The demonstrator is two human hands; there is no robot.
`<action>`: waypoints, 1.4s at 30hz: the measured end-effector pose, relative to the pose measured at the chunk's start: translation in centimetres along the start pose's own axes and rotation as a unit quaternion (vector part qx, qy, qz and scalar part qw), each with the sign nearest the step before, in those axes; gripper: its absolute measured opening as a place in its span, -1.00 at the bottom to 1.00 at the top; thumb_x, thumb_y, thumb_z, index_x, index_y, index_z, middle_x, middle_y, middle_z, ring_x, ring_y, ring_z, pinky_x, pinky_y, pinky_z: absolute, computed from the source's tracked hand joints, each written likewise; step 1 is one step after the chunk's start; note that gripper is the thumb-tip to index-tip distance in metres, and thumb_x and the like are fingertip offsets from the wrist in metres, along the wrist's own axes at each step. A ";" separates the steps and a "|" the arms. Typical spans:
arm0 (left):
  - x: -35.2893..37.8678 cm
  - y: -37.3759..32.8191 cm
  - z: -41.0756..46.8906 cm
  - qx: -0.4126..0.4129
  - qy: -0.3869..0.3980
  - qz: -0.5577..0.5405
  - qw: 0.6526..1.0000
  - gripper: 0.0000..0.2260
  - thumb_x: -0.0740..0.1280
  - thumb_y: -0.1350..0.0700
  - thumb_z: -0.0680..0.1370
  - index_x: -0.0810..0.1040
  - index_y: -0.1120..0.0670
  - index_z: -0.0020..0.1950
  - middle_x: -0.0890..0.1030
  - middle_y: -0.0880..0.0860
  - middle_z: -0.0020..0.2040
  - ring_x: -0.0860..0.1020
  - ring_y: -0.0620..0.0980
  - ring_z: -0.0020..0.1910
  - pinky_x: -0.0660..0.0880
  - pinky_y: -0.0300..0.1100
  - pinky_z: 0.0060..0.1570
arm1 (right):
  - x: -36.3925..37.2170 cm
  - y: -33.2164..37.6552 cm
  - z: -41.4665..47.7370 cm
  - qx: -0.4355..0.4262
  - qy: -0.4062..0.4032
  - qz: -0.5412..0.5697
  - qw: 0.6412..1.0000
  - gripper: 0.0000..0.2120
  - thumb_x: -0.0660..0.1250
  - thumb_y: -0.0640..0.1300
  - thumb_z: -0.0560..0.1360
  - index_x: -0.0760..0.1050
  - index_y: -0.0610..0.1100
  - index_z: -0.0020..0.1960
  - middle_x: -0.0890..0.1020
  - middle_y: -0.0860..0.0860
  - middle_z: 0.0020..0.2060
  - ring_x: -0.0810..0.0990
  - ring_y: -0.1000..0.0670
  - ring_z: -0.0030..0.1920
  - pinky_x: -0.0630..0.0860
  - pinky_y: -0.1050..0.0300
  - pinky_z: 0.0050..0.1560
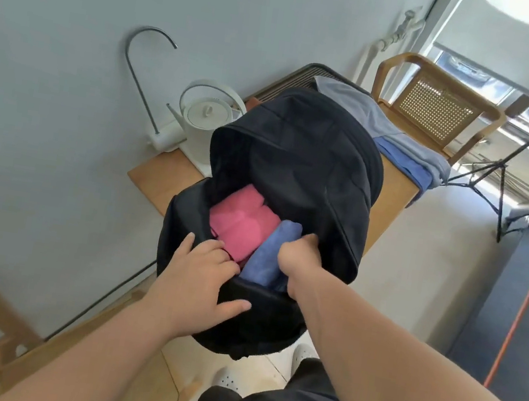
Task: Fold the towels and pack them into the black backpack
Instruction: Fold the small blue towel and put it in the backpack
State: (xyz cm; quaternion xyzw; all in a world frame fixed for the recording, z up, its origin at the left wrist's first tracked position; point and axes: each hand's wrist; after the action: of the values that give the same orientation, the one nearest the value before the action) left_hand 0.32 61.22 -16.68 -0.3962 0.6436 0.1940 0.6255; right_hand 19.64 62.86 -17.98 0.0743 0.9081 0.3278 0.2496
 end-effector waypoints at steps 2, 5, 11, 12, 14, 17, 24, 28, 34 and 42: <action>0.7 -0.1 -0.3 0.017 0.013 0.032 0.999 -0.50 0.13 -0.41 0.42 0.60 -0.13 0.11 0.56 -0.17 0.06 0.44 -0.04 0.29 0.12 0.27 0.48 | 0.3 -0.4 1.2 0.058 0.021 0.026 0.998 -0.90 0.13 -0.25 0.63 0.40 -0.18 -0.04 0.49 -0.15 0.00 0.47 -0.14 0.10 0.47 -0.03 0.12; 1.7 0.2 -0.8 0.020 -0.010 0.041 0.999 -0.69 0.37 -0.25 0.39 0.60 -0.09 -0.01 0.54 -0.15 -0.07 0.51 -0.01 0.15 0.20 0.30 0.44 | 1.5 -1.3 2.4 0.103 0.024 0.072 0.992 -0.89 0.15 -0.24 0.64 0.44 -0.14 0.04 0.35 -0.01 -0.26 0.42 -0.06 0.01 0.50 0.00 0.14; 2.9 0.7 -1.3 0.039 -0.025 0.049 0.998 -0.71 0.51 -0.17 0.31 0.63 -0.06 -0.08 0.54 -0.15 -0.16 0.54 -0.02 0.08 0.27 0.28 0.40 | 4.1 -3.6 4.9 0.122 -0.014 0.211 0.970 -0.83 0.25 -0.28 0.59 0.53 -0.21 0.15 0.63 -0.18 0.00 0.66 -0.22 0.02 0.61 -0.24 0.12; 2.9 0.7 -1.3 0.042 -0.023 0.053 0.997 -0.72 0.51 -0.16 0.31 0.63 -0.06 -0.07 0.55 -0.15 -0.15 0.54 -0.03 0.09 0.26 0.28 0.40 | 4.1 -3.8 4.8 0.113 -0.012 0.230 0.966 -0.84 0.26 -0.30 0.58 0.54 -0.20 0.12 0.64 -0.18 -0.01 0.66 -0.22 -0.01 0.62 -0.28 0.10; 2.8 0.7 -1.2 0.046 -0.017 0.053 0.997 -0.73 0.50 -0.16 0.32 0.64 -0.07 -0.07 0.55 -0.16 -0.16 0.54 -0.04 0.08 0.24 0.28 0.41 | 4.3 -4.1 4.5 0.061 -0.002 0.235 0.970 -0.83 0.28 -0.30 0.54 0.53 -0.19 0.12 0.66 -0.17 0.03 0.66 -0.19 0.02 0.61 -0.27 0.11; 2.7 0.7 -0.8 0.048 -0.020 0.053 0.997 -0.74 0.50 -0.15 0.33 0.64 -0.07 -0.07 0.55 -0.15 -0.16 0.54 -0.03 0.07 0.13 0.28 0.45 | 4.3 -4.5 4.2 0.005 -0.008 0.238 0.971 -0.87 0.31 -0.23 0.52 0.47 -0.12 0.06 0.67 -0.14 0.01 0.67 -0.17 0.04 0.63 -0.21 0.11; 1.9 0.9 0.3 0.065 -0.024 0.069 0.995 -0.74 0.50 -0.18 0.34 0.64 -0.08 -0.09 0.54 -0.14 -0.20 0.54 -0.03 0.00 -0.05 0.26 0.45 | 3.4 -3.2 5.2 0.173 -0.041 0.106 0.978 -0.80 0.18 -0.11 0.63 0.47 -0.22 0.09 0.53 -0.21 -0.23 0.54 -0.18 -0.27 0.57 0.02 -0.06; 1.6 0.9 1.1 0.073 -0.030 0.071 0.994 -0.73 0.50 -0.19 0.32 0.61 -0.06 -0.13 0.52 -0.12 -0.21 0.54 0.00 -0.03 -0.03 0.30 0.45 | 3.0 -1.9 2.9 0.023 -0.027 -0.227 0.973 -0.55 0.25 0.18 0.56 0.58 -0.24 -0.04 0.67 -0.13 -0.28 0.67 -0.13 -0.28 0.68 -0.03 -0.17; 1.6 1.1 1.6 0.070 -0.034 0.069 0.995 -0.72 0.42 -0.23 0.38 0.63 -0.07 -0.07 0.55 -0.12 -0.16 0.53 -0.01 0.02 -0.10 0.28 0.48 | 1.5 -1.7 1.1 -0.446 -0.065 -0.505 0.736 -0.74 0.32 0.06 0.54 0.53 -0.13 -0.15 0.63 -0.09 -0.21 0.62 -0.17 -0.18 0.43 0.04 -0.30; 1.6 1.2 1.2 0.069 -0.033 0.059 0.995 -0.73 0.45 -0.21 0.36 0.63 -0.06 -0.10 0.53 -0.12 -0.19 0.53 -0.01 -0.01 -0.05 0.28 0.49 | 2.6 -2.1 3.9 -0.315 0.042 -0.710 0.628 -0.46 0.22 0.07 0.61 0.27 -0.03 0.55 0.20 -0.16 0.50 0.18 -0.24 0.49 0.12 -0.26 0.49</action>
State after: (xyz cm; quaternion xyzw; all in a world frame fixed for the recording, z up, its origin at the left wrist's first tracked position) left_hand 0.33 62.41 -18.64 -0.3066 0.6570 0.1981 0.6596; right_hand 19.44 64.13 -22.93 -0.6904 0.5305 0.3181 0.3752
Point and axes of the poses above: each hand's wrist, its own z-axis towards the middle knuckle, its own x-axis out of the palm, y = z × x
